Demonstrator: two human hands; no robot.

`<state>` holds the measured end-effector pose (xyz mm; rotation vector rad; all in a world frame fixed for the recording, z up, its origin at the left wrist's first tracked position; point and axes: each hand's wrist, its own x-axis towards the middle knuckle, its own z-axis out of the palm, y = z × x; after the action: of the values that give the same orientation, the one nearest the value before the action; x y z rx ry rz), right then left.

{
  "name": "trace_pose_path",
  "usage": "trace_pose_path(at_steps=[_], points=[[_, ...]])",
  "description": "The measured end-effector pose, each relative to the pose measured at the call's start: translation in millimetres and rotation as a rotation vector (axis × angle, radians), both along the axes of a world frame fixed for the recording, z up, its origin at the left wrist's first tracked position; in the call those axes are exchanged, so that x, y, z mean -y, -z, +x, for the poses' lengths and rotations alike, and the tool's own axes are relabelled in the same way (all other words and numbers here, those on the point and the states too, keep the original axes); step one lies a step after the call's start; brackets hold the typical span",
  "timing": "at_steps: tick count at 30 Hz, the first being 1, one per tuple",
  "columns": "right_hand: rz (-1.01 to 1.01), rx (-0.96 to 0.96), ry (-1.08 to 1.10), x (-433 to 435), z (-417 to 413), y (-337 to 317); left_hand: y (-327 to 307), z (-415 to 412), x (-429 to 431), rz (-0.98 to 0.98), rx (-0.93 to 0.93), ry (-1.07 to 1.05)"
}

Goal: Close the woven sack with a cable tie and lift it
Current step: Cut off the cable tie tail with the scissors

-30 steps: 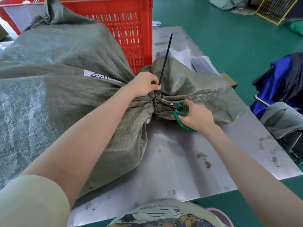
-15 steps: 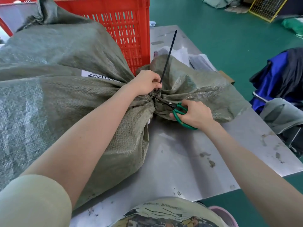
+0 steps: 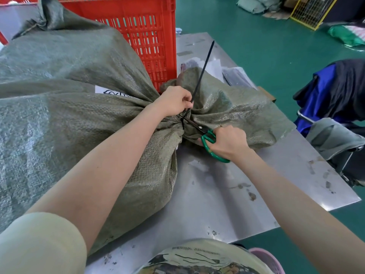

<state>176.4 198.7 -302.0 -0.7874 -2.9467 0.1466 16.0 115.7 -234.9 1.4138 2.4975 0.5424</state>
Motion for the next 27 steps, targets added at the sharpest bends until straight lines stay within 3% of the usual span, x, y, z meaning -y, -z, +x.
trace_pose_path(at_steps=[27], points=[[-0.052, -0.024, 0.021, 8, -1, -8, 4, -4, 1, 0.021, -0.010, 0.002]])
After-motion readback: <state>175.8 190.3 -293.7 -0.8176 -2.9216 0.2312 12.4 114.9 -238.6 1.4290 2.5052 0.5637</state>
